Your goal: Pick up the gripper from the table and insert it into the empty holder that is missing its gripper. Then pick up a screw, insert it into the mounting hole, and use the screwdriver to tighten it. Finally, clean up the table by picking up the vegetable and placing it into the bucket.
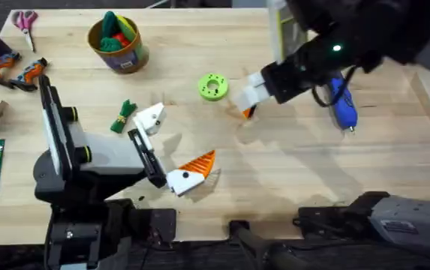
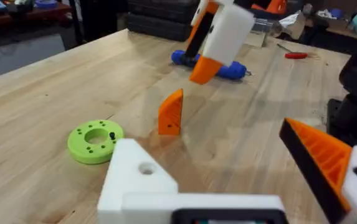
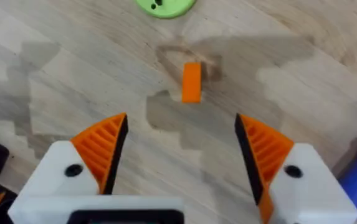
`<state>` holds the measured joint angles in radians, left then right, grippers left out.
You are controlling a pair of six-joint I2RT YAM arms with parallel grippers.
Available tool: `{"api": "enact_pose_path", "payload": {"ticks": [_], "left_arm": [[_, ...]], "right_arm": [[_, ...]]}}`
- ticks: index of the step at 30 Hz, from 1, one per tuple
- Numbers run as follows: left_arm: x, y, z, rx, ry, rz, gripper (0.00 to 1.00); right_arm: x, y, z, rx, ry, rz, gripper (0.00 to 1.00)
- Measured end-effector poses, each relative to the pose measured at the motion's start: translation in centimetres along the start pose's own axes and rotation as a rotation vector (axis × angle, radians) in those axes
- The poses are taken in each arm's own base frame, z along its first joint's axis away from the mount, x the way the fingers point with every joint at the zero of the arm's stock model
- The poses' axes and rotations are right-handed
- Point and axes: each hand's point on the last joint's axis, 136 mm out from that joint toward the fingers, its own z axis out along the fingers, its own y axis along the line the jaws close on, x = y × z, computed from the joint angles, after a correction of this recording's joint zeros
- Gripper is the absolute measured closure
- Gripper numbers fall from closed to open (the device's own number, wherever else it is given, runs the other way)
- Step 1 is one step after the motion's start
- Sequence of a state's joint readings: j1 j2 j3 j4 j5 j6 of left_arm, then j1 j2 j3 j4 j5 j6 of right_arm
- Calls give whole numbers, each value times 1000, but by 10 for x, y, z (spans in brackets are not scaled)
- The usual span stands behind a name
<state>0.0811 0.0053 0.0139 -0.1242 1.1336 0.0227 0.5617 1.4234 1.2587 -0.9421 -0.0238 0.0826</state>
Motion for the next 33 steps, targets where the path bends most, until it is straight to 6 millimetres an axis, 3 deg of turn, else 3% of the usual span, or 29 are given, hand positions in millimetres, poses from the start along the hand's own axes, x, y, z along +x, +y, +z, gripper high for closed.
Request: {"api": "enact_pose_path", "payload": {"ticks": [5,14,28,33], "left_arm": [[0,0,0,0,0,0,15],[0,0,0,0,0,0,16],[0,0,0,0,0,0,14],[0,0,0,0,0,0,14]], "right_arm": [[-10,1,29,0,24,-10,9],[-3,-1,67,2,118,-95,9],[-9,-1,74,0,106,-129,10],[-4,-2,85,1,139,-131,45]]}}
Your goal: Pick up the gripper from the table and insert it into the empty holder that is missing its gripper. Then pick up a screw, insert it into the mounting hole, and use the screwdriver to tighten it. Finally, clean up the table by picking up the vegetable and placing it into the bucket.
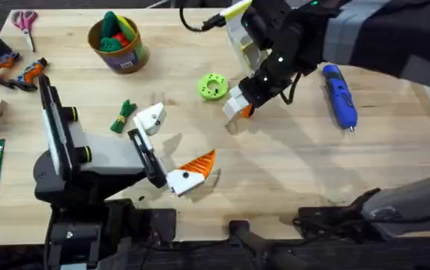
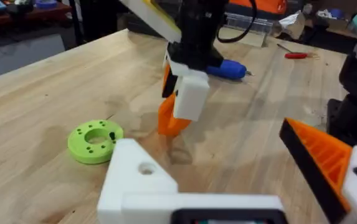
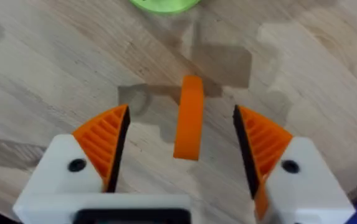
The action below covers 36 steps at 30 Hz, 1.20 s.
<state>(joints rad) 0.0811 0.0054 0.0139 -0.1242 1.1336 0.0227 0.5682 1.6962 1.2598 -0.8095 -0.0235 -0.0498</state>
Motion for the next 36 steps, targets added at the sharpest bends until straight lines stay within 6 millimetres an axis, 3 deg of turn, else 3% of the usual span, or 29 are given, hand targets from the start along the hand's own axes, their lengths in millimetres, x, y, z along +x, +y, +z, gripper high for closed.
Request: {"api": "enact_pose_path", "payload": {"ticks": [2,5,9,10,17,21,28,32,36], "left_arm": [[0,0,0,0,0,1,14],[0,0,0,0,0,0,15],[0,0,0,0,0,0,15],[0,0,0,0,0,0,15],[0,0,0,0,0,0,15],[0,0,0,0,0,0,15],[1,-5,0,27,2,-4,15],[1,-9,0,50,3,-5,15],[1,-10,0,57,3,-3,15]], "right_arm": [[1,0,4,-1,11,-1,97],[3,0,5,-1,18,-4,307],[3,-1,5,4,22,-6,874],[3,-2,4,9,20,-2,965],[3,-4,3,23,24,-2,987],[7,0,-7,3,58,1,987],[-34,16,-61,-107,-47,5,989],[-33,26,-86,-188,-47,20,989],[-20,32,-105,-218,-40,45,989]]}}
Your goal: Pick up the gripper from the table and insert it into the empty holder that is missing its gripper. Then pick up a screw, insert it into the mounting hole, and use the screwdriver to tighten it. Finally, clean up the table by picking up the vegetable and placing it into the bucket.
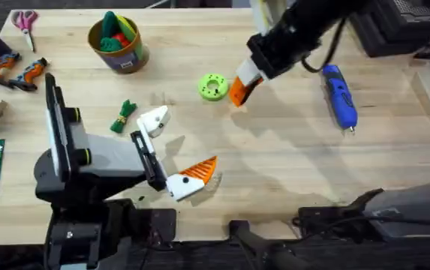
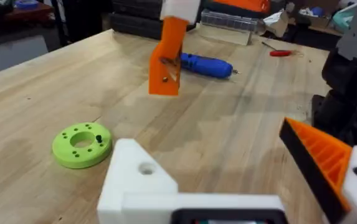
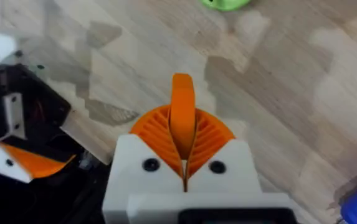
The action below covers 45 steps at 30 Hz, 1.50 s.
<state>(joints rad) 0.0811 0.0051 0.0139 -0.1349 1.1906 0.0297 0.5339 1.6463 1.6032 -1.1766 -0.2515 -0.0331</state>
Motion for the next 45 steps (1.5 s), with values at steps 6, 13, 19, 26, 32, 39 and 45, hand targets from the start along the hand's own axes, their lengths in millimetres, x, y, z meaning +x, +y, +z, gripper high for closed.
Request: {"api": "enact_pose_path", "payload": {"ticks": [6,13,19,26,32,39,45], "left_arm": [[0,0,0,3,0,8,15],[0,-1,0,3,0,22,15],[0,-1,0,3,0,23,15],[0,-1,0,3,0,23,15],[0,-1,0,3,0,23,15],[0,-1,0,3,0,23,15],[0,-1,0,4,0,23,15]], "right_arm": [[4,10,-26,-13,-118,0,989],[20,23,-6,-121,-162,31,989],[31,37,25,-276,-138,92,989],[22,53,23,-512,-199,115,989],[14,56,10,-696,-211,147,990],[3,73,12,-976,-188,101,990],[4,78,15,-1117,-128,142,990]]}}
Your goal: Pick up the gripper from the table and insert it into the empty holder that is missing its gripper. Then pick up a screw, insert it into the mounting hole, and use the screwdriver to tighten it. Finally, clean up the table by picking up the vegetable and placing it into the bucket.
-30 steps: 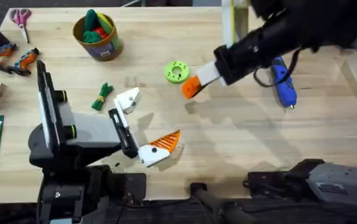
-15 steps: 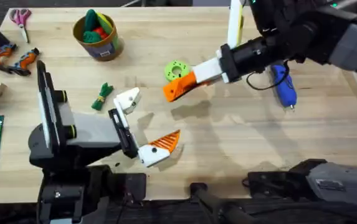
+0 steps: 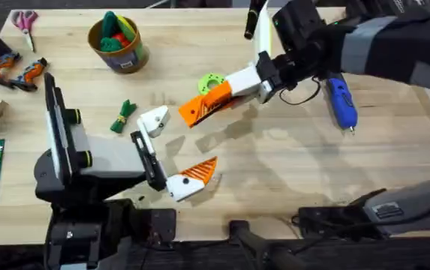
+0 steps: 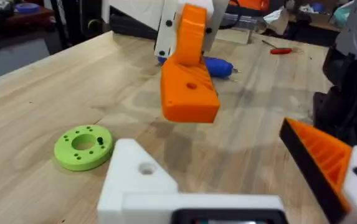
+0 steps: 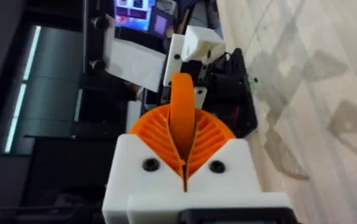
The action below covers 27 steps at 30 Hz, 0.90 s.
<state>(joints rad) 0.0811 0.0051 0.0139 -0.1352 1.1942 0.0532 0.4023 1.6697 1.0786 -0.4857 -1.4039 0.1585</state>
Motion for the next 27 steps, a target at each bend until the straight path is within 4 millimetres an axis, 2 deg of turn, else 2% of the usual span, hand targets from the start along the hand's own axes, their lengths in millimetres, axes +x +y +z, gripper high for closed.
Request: {"api": "enact_pose_path", "payload": {"ticks": [11,27], "left_arm": [[0,0,0,0,0,0,15],[0,0,0,-1,0,0,15]], "right_arm": [[5,-6,11,1,32,53,990],[-6,-26,15,11,24,48,991]]}}
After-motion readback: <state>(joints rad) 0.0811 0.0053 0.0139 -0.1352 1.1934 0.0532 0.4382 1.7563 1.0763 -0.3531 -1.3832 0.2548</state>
